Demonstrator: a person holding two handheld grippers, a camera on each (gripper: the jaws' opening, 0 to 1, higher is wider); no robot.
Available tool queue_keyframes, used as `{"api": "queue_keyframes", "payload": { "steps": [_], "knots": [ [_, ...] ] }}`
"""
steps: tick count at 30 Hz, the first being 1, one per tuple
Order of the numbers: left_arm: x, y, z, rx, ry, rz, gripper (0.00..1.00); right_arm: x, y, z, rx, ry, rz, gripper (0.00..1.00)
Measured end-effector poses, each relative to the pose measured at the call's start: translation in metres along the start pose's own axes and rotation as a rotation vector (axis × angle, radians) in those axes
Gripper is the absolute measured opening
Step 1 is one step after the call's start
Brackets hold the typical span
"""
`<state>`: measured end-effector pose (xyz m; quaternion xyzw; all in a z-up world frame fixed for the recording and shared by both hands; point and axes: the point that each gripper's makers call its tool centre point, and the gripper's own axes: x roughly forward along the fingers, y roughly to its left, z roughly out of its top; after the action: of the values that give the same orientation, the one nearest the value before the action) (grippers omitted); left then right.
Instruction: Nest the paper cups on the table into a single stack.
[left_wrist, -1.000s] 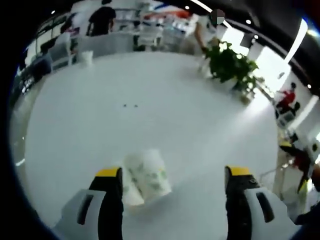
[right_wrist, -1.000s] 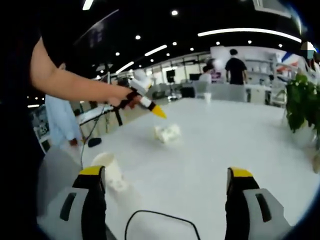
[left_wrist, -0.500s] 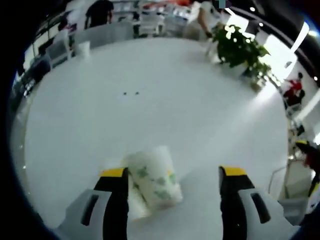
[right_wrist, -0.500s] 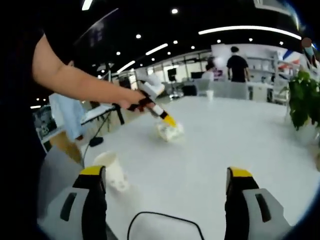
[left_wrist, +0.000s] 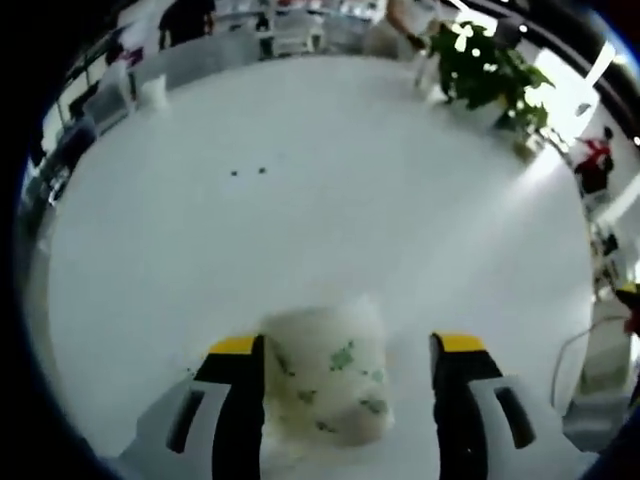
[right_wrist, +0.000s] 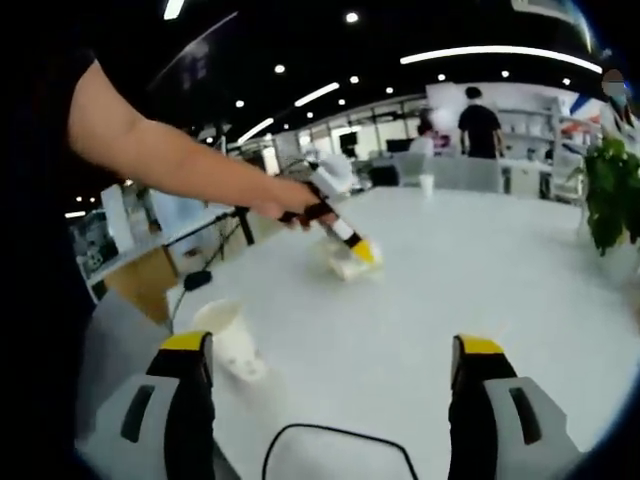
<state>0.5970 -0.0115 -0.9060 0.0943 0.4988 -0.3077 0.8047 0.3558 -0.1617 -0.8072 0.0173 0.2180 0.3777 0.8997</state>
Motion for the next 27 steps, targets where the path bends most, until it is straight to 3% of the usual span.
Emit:
{"api": "queue_keyframes", "payload": {
  "steps": [7,13,17,18,21,27],
  "knots": [
    [0.015,-0.002,-0.003,0.0,0.039,0.006,0.64,0.001,0.001,-0.001,0.011,0.001,0.0,0.97],
    [0.02,-0.003,0.0,-0.023,0.032,-0.018,0.52,0.003,0.001,-0.004,0.021,0.005,0.001,0.97],
    [0.019,-0.004,0.001,-0.026,0.023,-0.024,0.49,0.003,0.001,-0.006,0.022,0.01,0.001,0.97],
    [0.019,-0.005,0.002,-0.03,0.018,-0.028,0.49,-0.007,-0.001,-0.027,0.024,0.008,0.001,0.97],
    [0.022,-0.022,-0.009,-0.028,0.01,-0.029,0.47,-0.022,-0.004,-0.043,0.023,0.006,0.0,0.97],
    [0.016,-0.052,-0.012,0.018,-0.045,-0.057,0.46,-0.038,0.01,-0.036,0.021,0.001,-0.001,0.97]
  ]
}}
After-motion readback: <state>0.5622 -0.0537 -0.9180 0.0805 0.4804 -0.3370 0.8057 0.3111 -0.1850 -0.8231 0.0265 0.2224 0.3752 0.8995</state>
